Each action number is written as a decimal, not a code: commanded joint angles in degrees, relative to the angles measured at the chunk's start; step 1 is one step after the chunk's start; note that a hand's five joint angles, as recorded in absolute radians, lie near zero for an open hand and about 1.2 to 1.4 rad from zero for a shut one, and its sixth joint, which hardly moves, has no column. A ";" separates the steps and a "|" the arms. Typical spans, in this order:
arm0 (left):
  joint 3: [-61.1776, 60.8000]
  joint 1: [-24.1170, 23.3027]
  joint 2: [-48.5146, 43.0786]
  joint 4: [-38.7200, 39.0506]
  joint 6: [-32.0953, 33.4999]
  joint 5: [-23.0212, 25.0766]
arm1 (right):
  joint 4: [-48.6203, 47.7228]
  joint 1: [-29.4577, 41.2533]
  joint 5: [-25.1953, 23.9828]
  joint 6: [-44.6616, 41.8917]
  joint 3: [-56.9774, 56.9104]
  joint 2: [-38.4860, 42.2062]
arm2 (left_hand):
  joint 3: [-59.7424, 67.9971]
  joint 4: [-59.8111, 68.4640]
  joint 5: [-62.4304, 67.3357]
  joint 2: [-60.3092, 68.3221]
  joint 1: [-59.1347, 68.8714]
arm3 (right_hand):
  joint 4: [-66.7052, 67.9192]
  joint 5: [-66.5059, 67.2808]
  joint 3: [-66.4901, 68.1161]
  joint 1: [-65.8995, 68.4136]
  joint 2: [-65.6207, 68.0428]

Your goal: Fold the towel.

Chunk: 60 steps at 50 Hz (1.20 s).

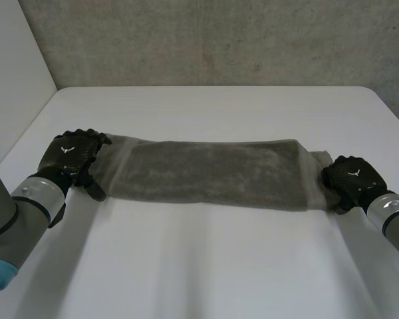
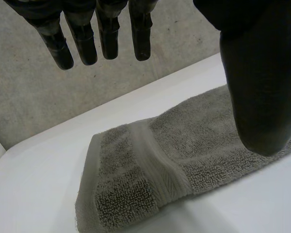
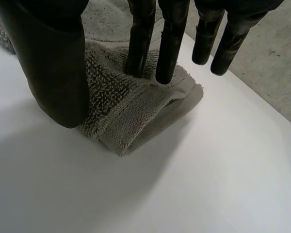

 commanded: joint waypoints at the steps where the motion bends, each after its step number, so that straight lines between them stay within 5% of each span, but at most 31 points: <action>1: -0.20 -0.30 0.00 -0.01 0.00 0.02 | -0.03 -0.31 -0.05 0.31 -0.35 0.42 | -2.95 -3.36 -2.62 -3.85 -4.27 | -4.37 18.46 -2.48 18.56 19.23; 2: -0.29 -0.30 0.00 -0.01 0.09 0.02 | -0.03 -0.31 -0.05 0.31 -0.35 0.42 | -2.95 -3.36 -2.62 -3.85 -4.27 | -4.37 18.56 -2.48 18.65 19.33; 4: -0.38 -0.30 0.00 0.07 0.09 0.02 | -0.12 -0.39 -0.40 0.31 -0.79 0.59 | -2.95 -3.36 -2.62 -3.85 -4.27 | -4.37 39.12 -2.48 39.22 39.89; 10: -0.38 -0.04 0.00 0.07 0.00 0.02 | 0.67 -2.24 -0.84 0.49 -2.02 1.48 | -2.95 -3.36 -2.62 -3.85 -4.27 | -4.37 39.19 -2.48 39.29 39.96; 26: -0.38 0.58 0.08 0.07 0.09 -0.15 | 8.05 -21.83 -6.73 -4.43 -9.74 -5.20 | -2.95 -3.36 -2.62 -3.85 -4.27 | -4.37 39.19 -2.48 39.29 39.96; 32: -0.38 0.49 0.17 0.07 0.09 -0.07 | 11.66 -21.14 -6.38 -3.99 -15.91 -7.40 | -2.95 -3.36 -2.62 -3.85 -4.27 | -4.37 39.19 -2.48 39.29 39.96; 37: -0.46 0.49 0.26 0.07 0.09 -0.15 | 15.97 -14.11 -5.59 -1.09 -22.32 -11.27 | -2.95 -3.36 -2.62 -3.85 -4.27 | -4.37 39.19 -2.48 39.29 39.96; 43: -0.73 0.49 0.26 0.07 0.09 -0.07 | 16.23 4.88 0.04 3.04 -28.47 -11.36 | -2.95 -3.36 -2.62 -3.85 -4.27 | -4.37 39.19 -2.48 39.29 39.96; 45: -0.73 0.49 0.26 0.07 0.09 -0.15 | 16.32 15.11 3.71 1.90 -31.01 -7.42 | -2.95 -3.36 -2.62 -3.85 -4.27 | -4.37 39.19 -2.48 39.29 39.96; 53: -0.73 0.40 0.17 0.16 0.18 -0.15 | 15.80 35.87 7.42 -1.79 -35.23 4.00 | -2.95 -3.36 -2.62 -3.85 -4.27 | -4.37 39.19 -2.48 39.29 39.96; 60: -0.64 0.14 -0.09 0.69 0.35 -0.15 | 14.21 44.25 10.06 -3.47 -38.85 15.45 | -2.95 -3.36 -2.62 -3.85 -4.27 | -4.37 39.19 -2.48 39.29 39.96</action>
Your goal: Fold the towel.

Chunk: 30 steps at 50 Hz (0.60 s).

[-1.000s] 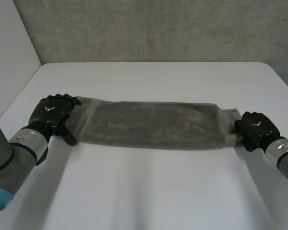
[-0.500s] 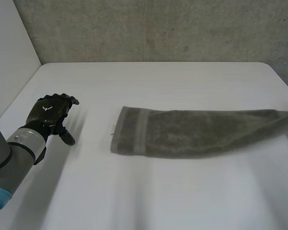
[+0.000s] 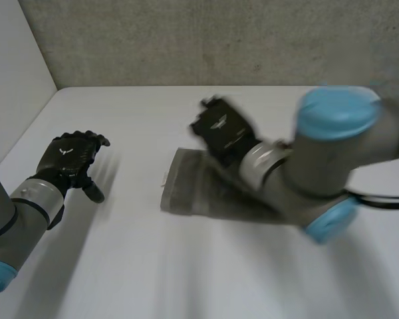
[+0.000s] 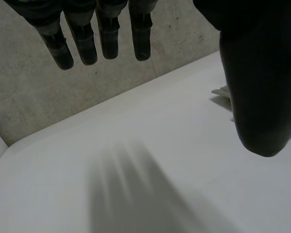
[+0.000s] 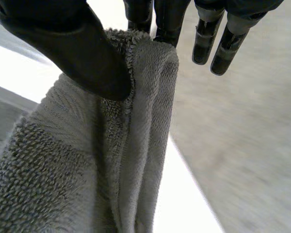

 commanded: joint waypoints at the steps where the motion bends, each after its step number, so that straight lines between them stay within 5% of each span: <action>1: 0.15 -0.34 -0.26 0.59 0.13 0.00 | -1.25 8.32 3.09 -3.10 -3.51 12.18 | -2.95 -3.36 -2.62 -3.74 -4.26 | -4.37 -13.23 -2.48 -12.61 -12.10; 2: 0.33 -0.43 -0.43 0.59 0.13 0.00 | -1.25 8.33 3.10 -3.12 -3.52 12.20 | -2.95 -3.36 -2.62 -3.74 -4.26 | -4.37 -13.40 -2.48 -12.78 -12.27; 3: 0.33 -0.43 -0.43 0.59 0.13 0.00 | -1.25 8.77 4.84 -4.42 -3.61 13.15 | -2.95 -3.36 -2.62 -3.74 -4.26 | -4.37 -50.38 -2.48 -49.75 -49.24; 4: 0.59 -0.61 -0.52 0.59 0.22 0.00 | -1.25 8.77 6.95 -5.39 -3.43 13.25 | -2.95 -3.36 -2.62 -3.74 -4.26 | -4.37 -66.14 -2.48 -65.52 -65.01; 10: 2.69 -1.57 -0.52 0.59 0.31 0.44 | -1.08 8.16 9.52 -4.79 -0.36 7.98 | -2.95 -3.36 -2.62 -3.74 -4.26 | -4.37 -66.14 -2.48 -65.52 -65.01; 14: 4.62 -3.93 -0.70 0.59 0.14 0.44 | -1.25 4.13 8.99 -0.58 6.74 -2.36 | -2.95 -3.36 -2.62 -3.74 -4.26 | -4.37 -66.14 -2.48 -65.52 -65.01; 20: 8.93 -8.94 -0.87 0.67 -0.39 0.18 | -0.73 -4.83 5.13 6.10 16.85 -14.41 | -2.95 -3.36 -2.62 -3.74 -4.26 | -4.37 -66.14 -2.48 -65.52 -65.01; 30: 16.50 -20.47 -5.62 0.06 -2.85 -0.35 | -1.52 -18.65 -2.08 6.73 33.22 -19.18 | -2.95 -3.36 -1.95 -3.07 -3.59 | -4.37 -66.14 -2.48 -65.52 -65.01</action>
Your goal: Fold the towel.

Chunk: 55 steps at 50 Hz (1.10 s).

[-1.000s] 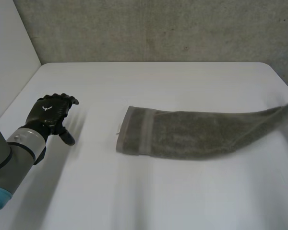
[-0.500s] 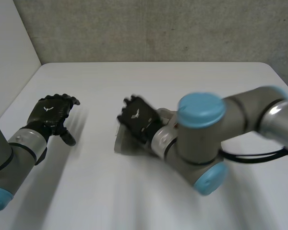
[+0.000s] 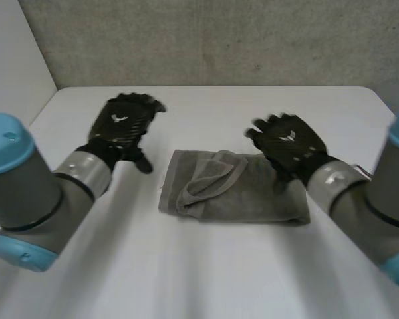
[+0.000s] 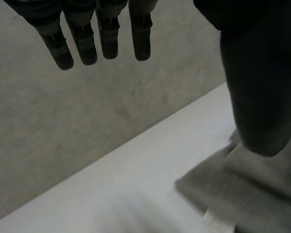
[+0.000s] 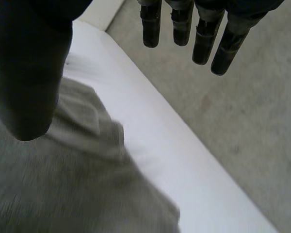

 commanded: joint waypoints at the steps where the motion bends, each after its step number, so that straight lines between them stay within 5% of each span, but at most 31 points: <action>1: 5.15 -8.36 -4.47 -0.64 -3.54 -0.01 | -0.95 -10.69 -5.68 -0.28 12.31 -1.67 | -2.95 -3.36 -1.61 -2.66 -3.25 | -4.37 -3.60 -2.48 -4.06 -4.57; 7: 8.92 -12.50 -11.23 -1.78 -7.06 0.17 | -5.07 -15.97 -10.52 -0.28 18.03 -0.71 | -2.95 -3.36 -1.44 -2.49 -3.08 | -4.37 -3.60 -2.48 -4.06 -4.57; 15: 14.72 -14.88 -19.06 -4.06 -7.33 -0.10 | -11.57 -16.51 -10.53 0.95 19.71 1.23 | -2.95 -3.36 -1.27 -2.32 -2.91 | -4.37 2.52 -2.48 2.06 1.55; 27: 20.36 -14.70 -25.14 -4.07 -7.15 -1.68 | -13.43 -15.89 -9.91 2.62 20.06 4.92 | -2.95 -3.36 -0.60 -1.65 -2.24 | -4.37 13.81 -2.48 13.35 12.84; 40: 22.91 -11.46 -27.69 -1.61 -6.71 -13.19 | -13.87 -15.89 -8.50 2.71 19.89 5.71 | -2.95 -3.36 -0.77 -1.82 -2.41 | -4.37 15.16 -2.48 14.69 14.18; 55: 18.08 -8.55 -26.98 -1.78 -7.06 -14.78 | -16.06 -16.16 -7.80 2.71 21.64 5.45 | -2.95 -3.36 -1.44 -2.49 -3.08 | -4.37 21.69 -2.48 21.22 20.71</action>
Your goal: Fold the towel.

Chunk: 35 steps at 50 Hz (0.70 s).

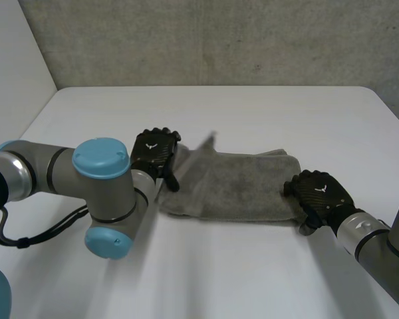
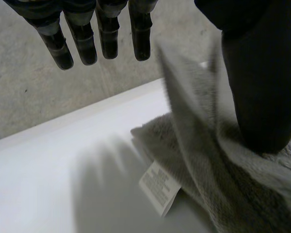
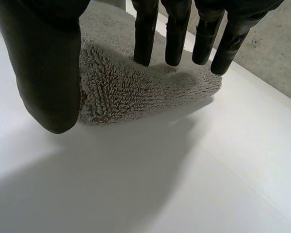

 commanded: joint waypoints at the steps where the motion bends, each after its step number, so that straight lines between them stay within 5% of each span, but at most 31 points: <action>1: -3.51 0.31 0.56 -0.39 -0.27 0.15 | -1.50 -0.12 0.01 0.00 0.84 -0.09 | -2.95 -3.36 -1.61 -2.65 -3.24 | -4.37 6.06 -2.48 6.38 7.55; 17: -8.44 -1.71 5.30 -0.40 -0.71 0.24 | -4.05 -0.64 0.10 1.31 0.67 -0.09 | -2.95 -3.36 -2.29 -3.33 -3.92 | -4.37 50.71 -2.48 51.04 52.20; 31: -12.65 -0.05 12.15 -0.57 -0.89 0.24 | -1.94 -1.44 -1.48 1.76 1.54 -0.79 | -2.95 -3.36 -2.62 -3.67 -4.26 | -4.37 50.74 -2.48 51.07 52.23; 35: -15.81 1.00 15.49 -0.57 -1.06 0.50 | 4.37 -7.65 -6.56 -0.08 2.33 -5.43 | -2.95 -3.36 -2.62 -3.67 -4.26 | -4.37 50.74 -2.48 51.07 52.23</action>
